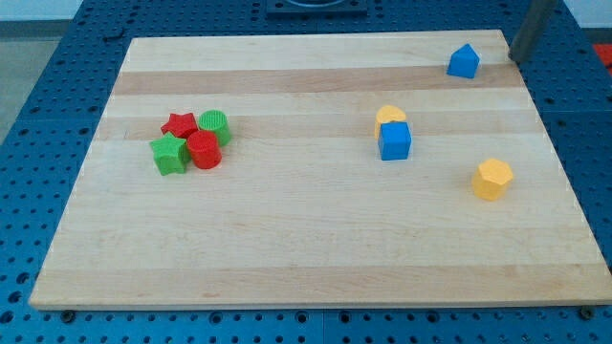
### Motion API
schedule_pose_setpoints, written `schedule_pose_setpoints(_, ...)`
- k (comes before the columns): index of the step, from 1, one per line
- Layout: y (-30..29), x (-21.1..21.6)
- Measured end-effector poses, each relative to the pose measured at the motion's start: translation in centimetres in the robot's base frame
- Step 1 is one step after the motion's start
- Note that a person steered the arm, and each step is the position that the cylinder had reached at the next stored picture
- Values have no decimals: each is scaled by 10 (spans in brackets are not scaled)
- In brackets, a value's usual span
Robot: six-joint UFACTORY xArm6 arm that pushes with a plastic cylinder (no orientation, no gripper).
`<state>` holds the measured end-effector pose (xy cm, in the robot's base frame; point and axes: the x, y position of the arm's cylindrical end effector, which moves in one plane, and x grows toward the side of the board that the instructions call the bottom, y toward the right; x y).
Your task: Slide blue triangle closer to yellow heart
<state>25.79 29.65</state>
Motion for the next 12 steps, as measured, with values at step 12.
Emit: schedule_pose_setpoints(12, -166, 108)
